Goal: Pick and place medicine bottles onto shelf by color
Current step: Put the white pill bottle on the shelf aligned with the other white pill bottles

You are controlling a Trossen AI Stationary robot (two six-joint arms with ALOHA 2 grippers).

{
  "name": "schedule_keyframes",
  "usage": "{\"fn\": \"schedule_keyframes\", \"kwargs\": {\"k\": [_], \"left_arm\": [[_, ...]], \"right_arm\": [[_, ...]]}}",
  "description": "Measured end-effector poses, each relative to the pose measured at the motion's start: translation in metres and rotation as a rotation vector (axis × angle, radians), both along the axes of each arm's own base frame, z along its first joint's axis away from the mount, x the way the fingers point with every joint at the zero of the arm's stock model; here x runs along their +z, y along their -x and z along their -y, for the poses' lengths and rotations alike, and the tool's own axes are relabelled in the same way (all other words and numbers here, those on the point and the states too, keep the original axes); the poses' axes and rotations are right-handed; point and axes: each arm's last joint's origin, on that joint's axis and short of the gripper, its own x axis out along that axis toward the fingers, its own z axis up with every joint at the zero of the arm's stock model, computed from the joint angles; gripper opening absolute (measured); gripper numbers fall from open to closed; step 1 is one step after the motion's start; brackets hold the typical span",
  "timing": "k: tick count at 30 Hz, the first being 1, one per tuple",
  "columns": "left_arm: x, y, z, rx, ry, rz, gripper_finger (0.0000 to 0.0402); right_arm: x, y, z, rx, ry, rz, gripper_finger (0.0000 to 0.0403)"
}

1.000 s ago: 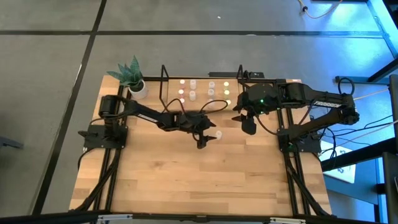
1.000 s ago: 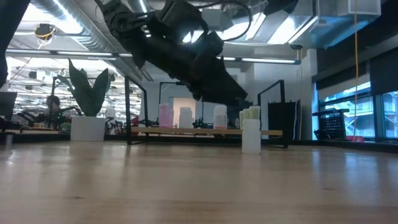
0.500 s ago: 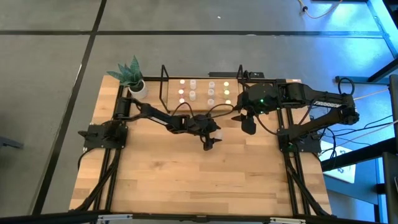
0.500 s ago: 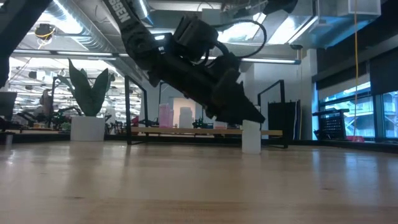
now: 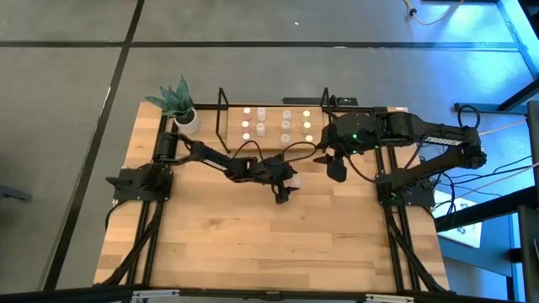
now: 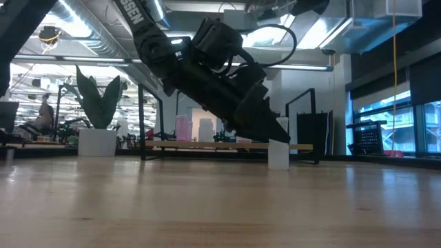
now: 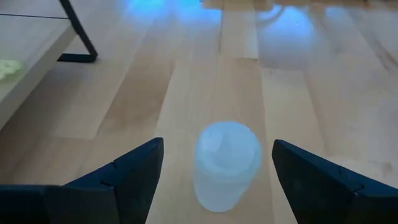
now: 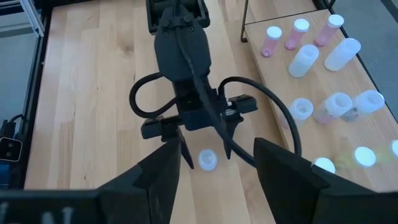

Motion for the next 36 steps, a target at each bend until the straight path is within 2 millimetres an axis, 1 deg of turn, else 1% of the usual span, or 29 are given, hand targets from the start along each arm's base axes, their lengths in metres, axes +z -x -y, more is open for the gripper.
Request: {"fn": "schedule_keyframes", "kwargs": {"k": [6, 19, 26, 29, 31, 36], "left_arm": [[0.0, 0.0, 0.0, 0.006, -0.001, 0.0, 0.0266], [0.0, 0.0, -0.001, 0.01, 0.001, 0.0, 0.0174], [0.003, 0.001, -0.002, 0.044, 0.073, 0.013, 0.0126], [0.01, 0.003, -0.002, 0.054, 0.071, -0.002, 0.012], [0.017, 0.007, -0.002, 0.083, 0.074, -0.021, 0.0121], [0.043, 0.018, -0.005, 0.159, 0.058, -0.049, 0.0122]], "right_arm": [[0.0, 0.0, 0.0, 0.0, 0.0, 0.0, 0.0204], [0.0, 0.0, 0.0, 0.0, 0.0, 0.0, 0.0204], [0.0, 0.0, 0.0, 0.0, 0.0, 0.0, 0.0204], [0.0, 0.0, 0.0, 0.0, 0.0, -0.001, 0.0204], [0.0, 0.0, 0.0, 0.0, 0.0, 0.0, 0.0204], [0.0, 0.0, 0.0, 0.0, 0.0, 0.002, 0.0204]]}}
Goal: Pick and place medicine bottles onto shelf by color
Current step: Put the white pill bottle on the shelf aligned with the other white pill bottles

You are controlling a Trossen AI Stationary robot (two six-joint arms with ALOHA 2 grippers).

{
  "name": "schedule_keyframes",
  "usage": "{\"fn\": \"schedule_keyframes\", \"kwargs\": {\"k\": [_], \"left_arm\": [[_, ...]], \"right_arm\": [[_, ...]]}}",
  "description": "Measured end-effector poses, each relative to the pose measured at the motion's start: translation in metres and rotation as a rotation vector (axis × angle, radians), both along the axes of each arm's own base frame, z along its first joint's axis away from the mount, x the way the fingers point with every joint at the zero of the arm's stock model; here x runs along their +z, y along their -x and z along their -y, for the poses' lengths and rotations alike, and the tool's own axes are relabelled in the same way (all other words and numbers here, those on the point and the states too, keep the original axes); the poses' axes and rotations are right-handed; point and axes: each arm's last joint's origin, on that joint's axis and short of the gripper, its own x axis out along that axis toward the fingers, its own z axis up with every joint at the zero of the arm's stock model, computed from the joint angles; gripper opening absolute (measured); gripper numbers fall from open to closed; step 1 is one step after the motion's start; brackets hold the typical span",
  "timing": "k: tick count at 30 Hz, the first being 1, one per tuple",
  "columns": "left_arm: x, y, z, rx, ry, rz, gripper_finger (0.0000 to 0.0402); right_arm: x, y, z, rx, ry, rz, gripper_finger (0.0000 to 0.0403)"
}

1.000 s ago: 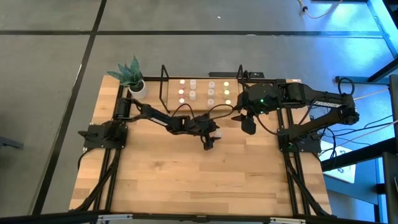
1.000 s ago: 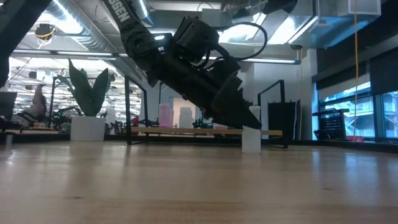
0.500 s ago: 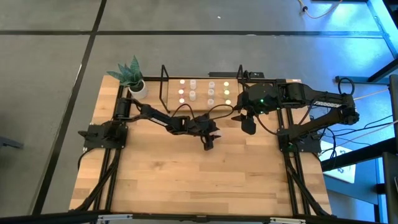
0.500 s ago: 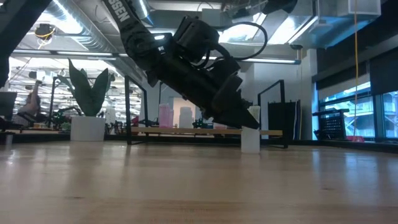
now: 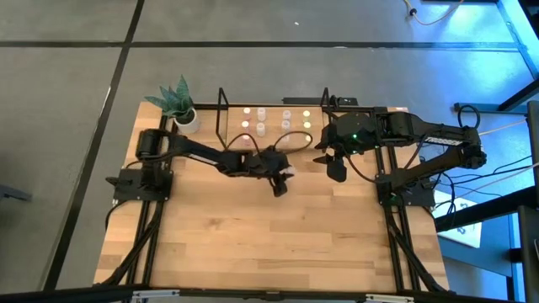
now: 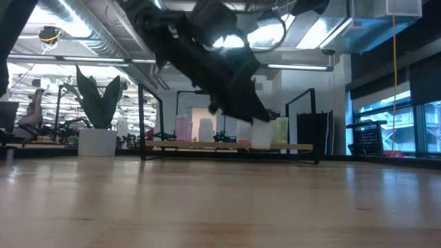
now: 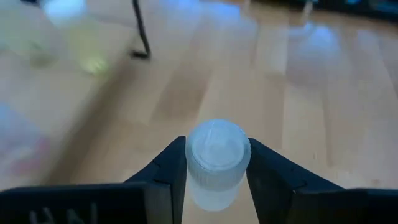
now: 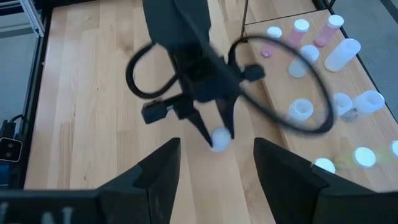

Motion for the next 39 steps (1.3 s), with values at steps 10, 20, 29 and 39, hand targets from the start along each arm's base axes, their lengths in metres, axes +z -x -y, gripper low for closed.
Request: {"fn": "schedule_keyframes", "kwargs": {"k": [10, 20, 29, 39], "left_arm": [[0.061, 0.037, -0.011, 0.156, -0.054, -0.031, 0.0122], [0.083, 0.071, -0.023, 0.448, 0.002, -0.089, 0.0122], [0.062, 0.062, -0.047, 0.61, 0.08, -0.066, 0.0122], [0.047, 0.057, -0.051, 0.759, 0.079, -0.035, 0.0122]], "right_arm": [[0.0, 0.0, 0.0, 0.0, 0.0, 0.003, 0.0204], [0.0, 0.0, 0.0, 0.0, 0.0, 0.006, 0.0204], [0.0, 0.0, 0.0, -0.001, 0.0, 0.007, 0.0204], [0.0, 0.0, 0.0, 0.0, 0.0, 0.007, 0.0204]]}}
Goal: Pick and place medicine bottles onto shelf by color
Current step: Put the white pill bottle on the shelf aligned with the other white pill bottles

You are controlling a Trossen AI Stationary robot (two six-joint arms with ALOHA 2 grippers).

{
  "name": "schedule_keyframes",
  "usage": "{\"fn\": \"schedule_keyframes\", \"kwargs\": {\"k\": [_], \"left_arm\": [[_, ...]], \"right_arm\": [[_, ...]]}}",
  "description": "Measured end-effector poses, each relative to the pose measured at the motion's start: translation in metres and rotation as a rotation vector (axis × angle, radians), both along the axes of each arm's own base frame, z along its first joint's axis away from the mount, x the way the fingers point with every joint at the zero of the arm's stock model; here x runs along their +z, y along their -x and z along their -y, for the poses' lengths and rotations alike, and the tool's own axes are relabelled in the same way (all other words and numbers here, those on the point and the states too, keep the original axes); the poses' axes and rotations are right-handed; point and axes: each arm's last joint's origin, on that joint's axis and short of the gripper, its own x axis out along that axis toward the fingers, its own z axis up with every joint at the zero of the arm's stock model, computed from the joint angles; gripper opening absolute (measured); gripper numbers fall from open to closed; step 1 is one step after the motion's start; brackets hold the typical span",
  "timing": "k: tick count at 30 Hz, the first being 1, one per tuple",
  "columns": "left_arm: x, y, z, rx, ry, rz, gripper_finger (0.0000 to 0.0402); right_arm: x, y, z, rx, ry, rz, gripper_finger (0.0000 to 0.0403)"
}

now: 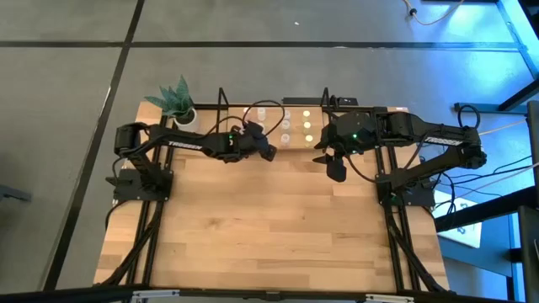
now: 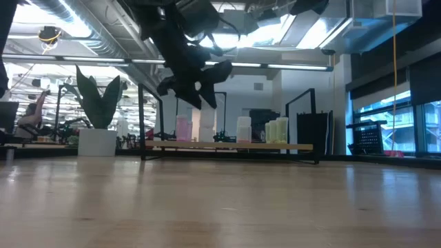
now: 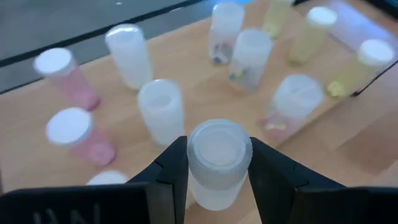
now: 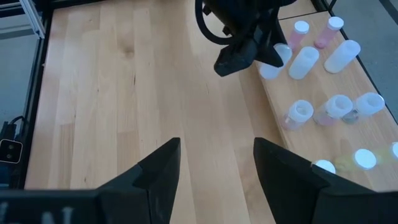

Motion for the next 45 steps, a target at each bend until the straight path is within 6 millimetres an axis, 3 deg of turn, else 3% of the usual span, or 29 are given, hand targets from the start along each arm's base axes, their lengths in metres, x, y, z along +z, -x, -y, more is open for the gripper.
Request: {"fn": "schedule_keyframes", "kwargs": {"k": [12, 27, 45], "left_arm": [[-0.014, 0.005, 0.001, 0.114, -0.007, 0.035, 0.0122], [-0.03, 0.001, 0.0, 0.118, -0.026, 0.05, 0.0122], [-0.034, 0.0, -0.003, 0.108, -0.043, 0.019, 0.0122]], "right_arm": [[0.001, 0.0, 0.0, 0.0, 0.0, 0.008, 0.0204], [0.001, -0.001, 0.0, 0.0, 0.001, 0.018, 0.0204], [0.002, -0.002, 0.0, 0.0, 0.001, 0.024, 0.0204]]}}
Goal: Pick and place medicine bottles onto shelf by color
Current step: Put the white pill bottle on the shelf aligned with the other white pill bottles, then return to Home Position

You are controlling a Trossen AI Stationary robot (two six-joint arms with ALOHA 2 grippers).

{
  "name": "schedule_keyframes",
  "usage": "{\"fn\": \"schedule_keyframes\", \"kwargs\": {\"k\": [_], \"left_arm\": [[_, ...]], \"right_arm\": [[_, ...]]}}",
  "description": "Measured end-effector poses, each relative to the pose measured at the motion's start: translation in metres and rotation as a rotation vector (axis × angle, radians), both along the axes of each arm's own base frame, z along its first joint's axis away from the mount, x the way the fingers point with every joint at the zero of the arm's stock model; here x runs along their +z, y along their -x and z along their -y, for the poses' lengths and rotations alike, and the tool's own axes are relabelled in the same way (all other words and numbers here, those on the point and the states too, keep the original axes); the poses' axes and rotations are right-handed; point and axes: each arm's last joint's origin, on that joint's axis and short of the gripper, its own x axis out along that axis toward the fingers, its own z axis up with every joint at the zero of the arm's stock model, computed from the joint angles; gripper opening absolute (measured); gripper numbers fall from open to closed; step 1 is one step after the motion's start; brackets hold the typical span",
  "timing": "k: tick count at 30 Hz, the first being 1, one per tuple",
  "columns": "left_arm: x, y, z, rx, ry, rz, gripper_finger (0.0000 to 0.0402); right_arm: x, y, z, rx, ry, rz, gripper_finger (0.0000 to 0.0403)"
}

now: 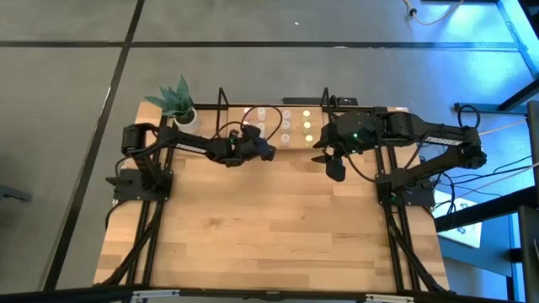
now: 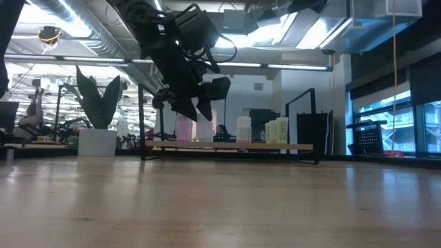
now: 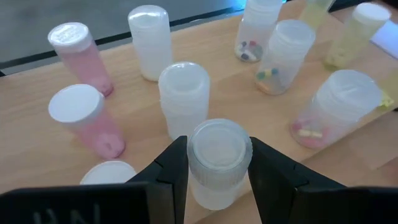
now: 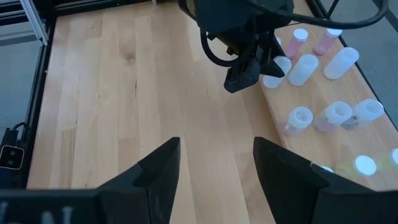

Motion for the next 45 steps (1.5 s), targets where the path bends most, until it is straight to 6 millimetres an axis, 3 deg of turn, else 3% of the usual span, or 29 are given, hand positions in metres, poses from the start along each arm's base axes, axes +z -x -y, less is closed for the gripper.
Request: {"fn": "schedule_keyframes", "kwargs": {"k": [5, 20, 30, 38, 45], "left_arm": [[-0.004, -0.002, 0.0, 0.005, 0.004, -0.002, 0.0133], [-0.004, -0.001, 0.0, -0.011, -0.007, -0.026, 0.0233], [0.007, 0.001, 0.001, -0.032, -0.023, -0.017, 0.0239], [0.033, 0.009, 0.002, -0.08, -0.077, -0.003, 0.024], [0.077, 0.026, 0.021, -0.211, -0.179, -0.006, 0.024]], "right_arm": [[0.0, 0.0, 0.0, 0.0, 0.0, 0.0, 0.0204], [0.0, 0.0, 0.0, 0.0, 0.0, 0.0, 0.0204], [0.0, 0.0, 0.0, 0.0, 0.0, 0.0, 0.0204], [0.0, 0.0, 0.0, 0.0, 0.0, 0.0, 0.0204], [0.0, 0.0, 0.0, 0.0, 0.0, 0.0, 0.0204]]}}
